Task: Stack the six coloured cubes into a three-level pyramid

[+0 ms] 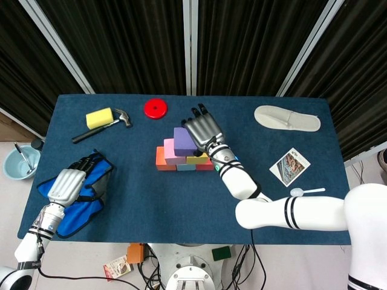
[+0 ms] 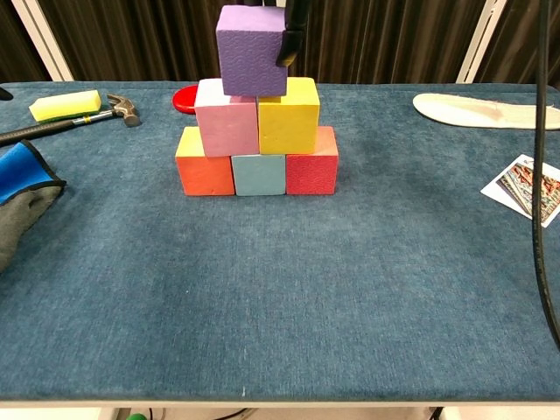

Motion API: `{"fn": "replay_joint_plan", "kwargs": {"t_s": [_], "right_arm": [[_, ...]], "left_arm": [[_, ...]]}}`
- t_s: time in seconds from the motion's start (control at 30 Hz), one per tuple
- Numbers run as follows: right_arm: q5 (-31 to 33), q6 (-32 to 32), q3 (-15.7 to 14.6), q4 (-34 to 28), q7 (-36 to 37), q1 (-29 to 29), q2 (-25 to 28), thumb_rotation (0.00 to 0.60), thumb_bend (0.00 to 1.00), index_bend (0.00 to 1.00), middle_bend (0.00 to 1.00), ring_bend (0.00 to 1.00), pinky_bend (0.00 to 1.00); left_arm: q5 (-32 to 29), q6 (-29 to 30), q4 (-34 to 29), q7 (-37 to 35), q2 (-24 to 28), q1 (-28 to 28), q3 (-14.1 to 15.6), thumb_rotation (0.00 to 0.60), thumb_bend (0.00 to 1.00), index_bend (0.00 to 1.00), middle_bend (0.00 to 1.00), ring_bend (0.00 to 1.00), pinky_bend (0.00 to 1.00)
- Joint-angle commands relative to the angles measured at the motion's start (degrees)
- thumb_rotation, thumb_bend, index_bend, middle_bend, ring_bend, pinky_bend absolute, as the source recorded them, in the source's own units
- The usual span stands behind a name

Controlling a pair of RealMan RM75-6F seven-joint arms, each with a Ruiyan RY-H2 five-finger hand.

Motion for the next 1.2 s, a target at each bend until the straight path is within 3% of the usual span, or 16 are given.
{"fn": "replay_joint_plan", "kwargs": {"t_s": [0.03, 0.67, 0.87, 1.2], "right_arm": [[0.9, 0.3, 0.2, 0.4, -0.7, 0.5, -0.6, 0.6, 0.13, 0.41, 0.37, 0.09, 0.0], [2.8, 0.1, 1.0, 1.3, -2.7, 1.3, -1.7, 0.6, 0.13, 0.39, 0.36, 0.09, 0.0], [3.8, 0.1, 0.8, 1.5, -3.6, 1.6, -2.0, 0.6, 0.13, 0.39, 0.36, 0.09, 0.0], [3.9, 0.1, 0.7, 1.8, -4.3, 1.8, -2.4, 0.6, 0.1, 0.29, 0.28, 0.08, 0.0]], "left_arm": [[0.1, 0.0, 0.3, -0.3, -0.1, 0.1, 0.1, 0.456, 0.19, 0.1, 0.04, 0.1, 0.23], [0.5, 0.1, 1.5, -1.6, -0.5, 0.4, 0.2, 0.479, 0.19, 0.1, 0.04, 0.1, 0.23], [0.5, 0.0, 1.6, -1.7, -0.6, 0.5, 0.3, 0.46, 0.19, 0.1, 0.04, 0.1, 0.23], [0.5, -0.2, 1.9, -2.0, -0.8, 0.3, 0.1, 0.468, 0.19, 0.1, 0.04, 0.1, 0.23]]}}
